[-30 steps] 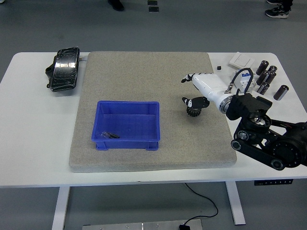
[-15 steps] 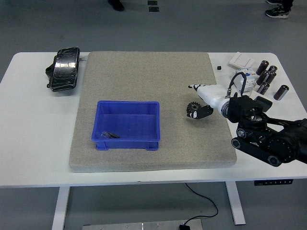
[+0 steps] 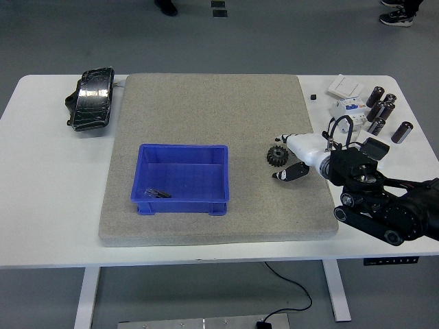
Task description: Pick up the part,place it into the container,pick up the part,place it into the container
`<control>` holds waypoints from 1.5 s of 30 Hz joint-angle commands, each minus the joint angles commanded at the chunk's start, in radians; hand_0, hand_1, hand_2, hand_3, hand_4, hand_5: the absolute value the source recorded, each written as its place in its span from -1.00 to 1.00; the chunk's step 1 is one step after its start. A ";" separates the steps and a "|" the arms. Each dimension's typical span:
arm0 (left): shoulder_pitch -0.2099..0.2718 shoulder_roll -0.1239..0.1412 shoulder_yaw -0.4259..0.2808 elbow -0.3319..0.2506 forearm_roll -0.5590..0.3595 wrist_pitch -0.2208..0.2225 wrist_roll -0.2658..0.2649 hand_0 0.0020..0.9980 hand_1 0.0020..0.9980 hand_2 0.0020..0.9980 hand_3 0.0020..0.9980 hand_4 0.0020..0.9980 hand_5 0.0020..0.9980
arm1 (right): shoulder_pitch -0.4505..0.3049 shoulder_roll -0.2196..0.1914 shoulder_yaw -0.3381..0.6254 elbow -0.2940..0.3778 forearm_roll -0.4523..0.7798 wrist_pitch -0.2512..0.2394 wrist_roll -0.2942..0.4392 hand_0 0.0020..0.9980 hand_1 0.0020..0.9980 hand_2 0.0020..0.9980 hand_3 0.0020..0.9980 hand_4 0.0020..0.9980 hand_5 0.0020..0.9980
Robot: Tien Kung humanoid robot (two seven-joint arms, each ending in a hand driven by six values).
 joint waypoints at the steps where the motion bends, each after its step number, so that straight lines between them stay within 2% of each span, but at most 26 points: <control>1: -0.001 0.000 0.000 0.000 0.000 0.000 -0.001 0.36 0.34 0.24 0.14 0.06 -0.05 | 0.000 0.000 0.002 0.001 0.001 -0.006 0.002 -0.16 0.17 0.32 0.38 0.28 -0.42; 5: -0.003 0.001 0.002 0.002 -0.004 -0.001 -0.005 0.36 0.34 0.24 0.14 0.06 -0.05 | -0.001 0.005 0.000 0.002 0.011 -0.027 0.011 -0.16 0.17 0.32 0.38 0.28 -0.42; 6: -0.004 0.001 0.003 0.002 -0.006 -0.001 -0.006 0.36 0.35 0.24 0.14 0.05 -0.04 | -0.001 0.007 -0.002 0.001 0.013 -0.028 0.012 -0.27 0.04 0.20 0.37 0.18 -0.47; 11: -0.003 0.001 0.007 0.002 -0.010 -0.001 -0.007 0.36 0.35 0.24 0.14 0.05 -0.04 | -0.003 0.015 -0.009 -0.002 0.024 -0.032 0.016 -0.27 0.04 0.20 0.37 0.18 -0.47; 12: -0.003 0.001 0.007 0.001 -0.010 0.000 -0.007 0.36 0.35 0.24 0.13 0.04 -0.02 | -0.003 0.018 -0.013 -0.003 0.025 -0.033 0.016 -0.27 0.05 0.20 0.37 0.15 -0.53; 29: -0.005 0.002 0.008 0.002 -0.014 0.003 -0.012 0.36 0.35 0.23 0.13 0.04 -0.02 | -0.006 0.024 -0.030 0.002 0.014 -0.026 0.017 -0.27 0.07 0.19 0.38 0.17 -0.49; 30: -0.005 0.001 0.008 0.002 -0.014 0.003 -0.012 0.36 0.35 0.23 0.13 0.03 -0.02 | -0.007 0.024 -0.031 0.003 0.012 -0.025 0.016 -0.18 0.11 0.03 0.31 0.10 -0.92; 35: -0.005 0.001 0.007 0.001 -0.014 0.004 -0.013 0.36 0.35 0.23 0.13 0.03 -0.02 | -0.008 0.021 -0.035 0.006 0.012 -0.028 0.018 -0.18 0.11 0.03 0.31 0.10 -0.92; 36: -0.005 0.001 0.007 0.001 -0.015 0.005 -0.013 0.36 0.35 0.24 0.13 0.03 -0.02 | -0.009 0.021 -0.035 0.007 0.013 -0.031 0.018 -0.16 0.07 -0.10 0.12 -0.16 -0.98; 45: -0.004 -0.001 0.008 0.003 -0.019 0.010 -0.020 0.36 0.35 0.23 0.14 0.03 -0.01 | -0.019 0.006 -0.006 0.034 0.011 -0.081 0.029 -0.17 0.06 -0.12 0.10 -0.20 -1.00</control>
